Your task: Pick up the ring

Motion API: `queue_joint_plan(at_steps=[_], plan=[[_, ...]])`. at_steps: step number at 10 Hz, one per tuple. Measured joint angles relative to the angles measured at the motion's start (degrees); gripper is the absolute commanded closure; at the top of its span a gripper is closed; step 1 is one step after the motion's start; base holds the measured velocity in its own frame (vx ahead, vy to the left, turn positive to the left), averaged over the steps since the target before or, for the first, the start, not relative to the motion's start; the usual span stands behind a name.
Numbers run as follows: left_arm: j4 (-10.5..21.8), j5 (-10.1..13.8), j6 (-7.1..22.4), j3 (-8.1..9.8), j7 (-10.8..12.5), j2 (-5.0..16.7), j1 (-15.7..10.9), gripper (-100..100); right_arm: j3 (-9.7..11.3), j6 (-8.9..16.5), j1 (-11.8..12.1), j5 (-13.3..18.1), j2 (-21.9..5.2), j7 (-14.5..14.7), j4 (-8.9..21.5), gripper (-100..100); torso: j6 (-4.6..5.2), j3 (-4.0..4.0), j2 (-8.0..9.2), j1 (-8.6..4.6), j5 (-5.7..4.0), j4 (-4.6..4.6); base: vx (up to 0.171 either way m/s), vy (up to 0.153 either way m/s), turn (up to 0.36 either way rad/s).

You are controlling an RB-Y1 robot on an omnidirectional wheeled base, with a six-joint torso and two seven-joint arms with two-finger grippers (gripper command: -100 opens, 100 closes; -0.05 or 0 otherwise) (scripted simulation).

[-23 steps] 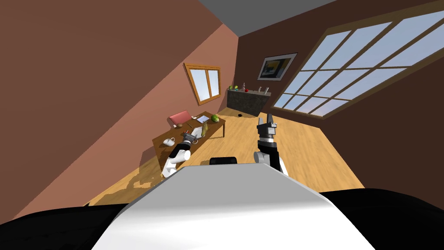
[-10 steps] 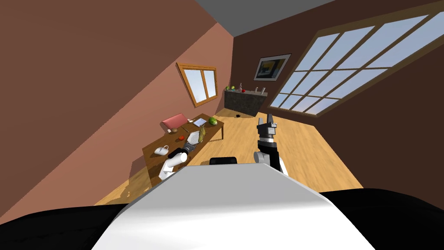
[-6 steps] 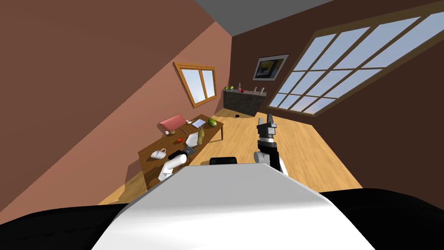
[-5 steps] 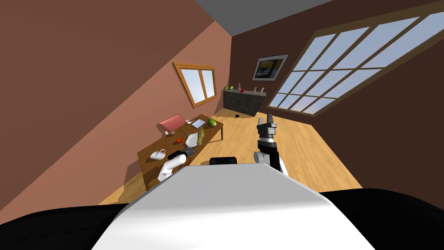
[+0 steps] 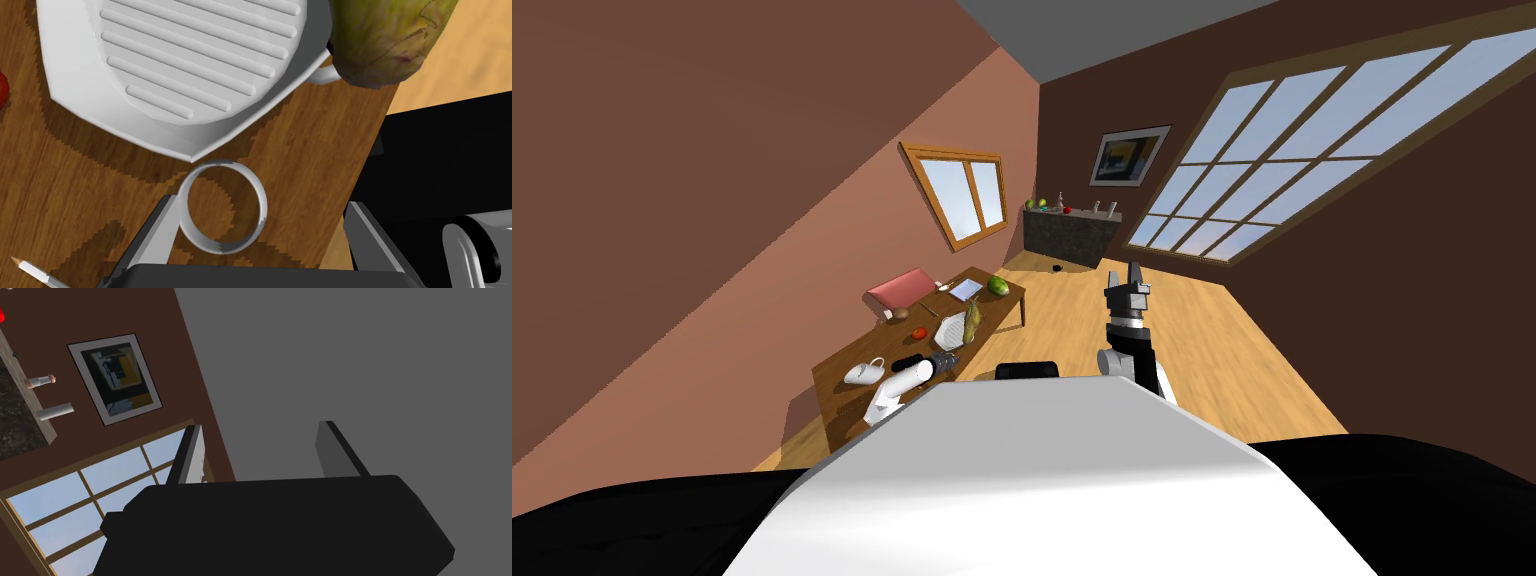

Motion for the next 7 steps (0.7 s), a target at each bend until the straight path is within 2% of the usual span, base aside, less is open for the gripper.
queue_joint_plan(at_steps=[3,5,6,7], plan=[[2.6,0.5,4.0,0.77,1.8,1.0,0.0,-100,0.0,0.0,0.0,0.0,0.0,0.0,0.0,0,0.01,0.02,0.03,0.01,0.00,0.01,0.068,0.020,-0.046],[5.3,1.4,5.4,1.10,2.2,1.7,0.0,-100,0.0,0.0,0.0,0.0,0.0,0.0,0.0,0,0.01,0.04,0.07,-0.01,0.00,0.02,0.038,0.012,-0.018],[5.4,1.4,5.6,1.11,2.2,1.7,0.0,0,0.0,0.0,0.0,0.0,0.0,0.0,0.0,0,0.01,0.10,0.17,-0.06,-0.02,0.04,0.000,0.000,0.000],[5.4,1.4,5.6,1.11,2.2,1.7,0.0,-100,0.0,0.0,0.0,0.0,0.0,0.0,0.0,0,0.01,0.14,0.24,-0.08,-0.02,0.06,0.016,0.011,0.019]])
